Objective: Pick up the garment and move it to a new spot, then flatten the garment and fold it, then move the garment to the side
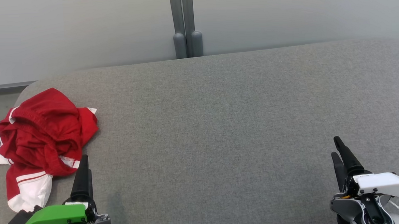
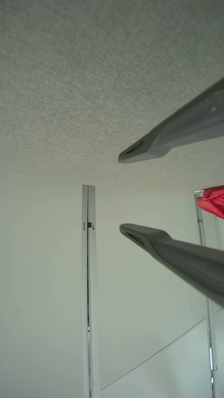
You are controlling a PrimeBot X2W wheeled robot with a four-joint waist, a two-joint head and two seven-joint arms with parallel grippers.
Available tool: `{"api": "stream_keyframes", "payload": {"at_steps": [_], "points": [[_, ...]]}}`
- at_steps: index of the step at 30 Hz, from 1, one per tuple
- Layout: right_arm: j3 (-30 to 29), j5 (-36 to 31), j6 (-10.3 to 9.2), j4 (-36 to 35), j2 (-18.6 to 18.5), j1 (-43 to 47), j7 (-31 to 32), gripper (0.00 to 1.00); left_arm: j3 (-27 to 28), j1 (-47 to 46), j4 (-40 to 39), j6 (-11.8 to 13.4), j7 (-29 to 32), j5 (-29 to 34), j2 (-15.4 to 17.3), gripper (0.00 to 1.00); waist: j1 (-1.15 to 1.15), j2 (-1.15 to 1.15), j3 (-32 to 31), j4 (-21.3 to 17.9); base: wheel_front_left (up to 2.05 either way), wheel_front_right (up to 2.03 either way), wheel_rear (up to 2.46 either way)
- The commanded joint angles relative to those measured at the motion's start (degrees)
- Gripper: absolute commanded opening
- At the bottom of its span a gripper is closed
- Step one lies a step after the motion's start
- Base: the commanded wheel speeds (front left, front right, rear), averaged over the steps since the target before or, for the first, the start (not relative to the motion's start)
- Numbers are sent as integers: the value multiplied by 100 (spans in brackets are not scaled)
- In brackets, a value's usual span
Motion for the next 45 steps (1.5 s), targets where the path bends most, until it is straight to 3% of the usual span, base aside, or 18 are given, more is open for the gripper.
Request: {"api": "stream_keyframes", "payload": {"at_steps": [1, 15, 35, 45], "points": [[-3, -166, 3, -147, -34, -29, -73, 100, -54, -57, -146, 50, -66, 225, 30, 100, 0, 0, 1, 1, 0, 0, 0], [18, -1813, 4, -662, -48, 46, -414, 100, -382, -9, -482, 295, -407, 1762, 45, 100, 0, 0, 21, 14, 0, 0, 0], [348, -4136, 5, -1065, -62, 241, -807, 100, -516, 281, -693, 420, -797, 4059, 62, 100, 0, 0, 14, 25, 0, 0, 0], [512, -5009, 5, -1126, -69, 310, -969, 100, -593, 413, -719, 460, -959, 4884, 69, 100, 0, 0, 11, 35, 0, 0, 0]]}}
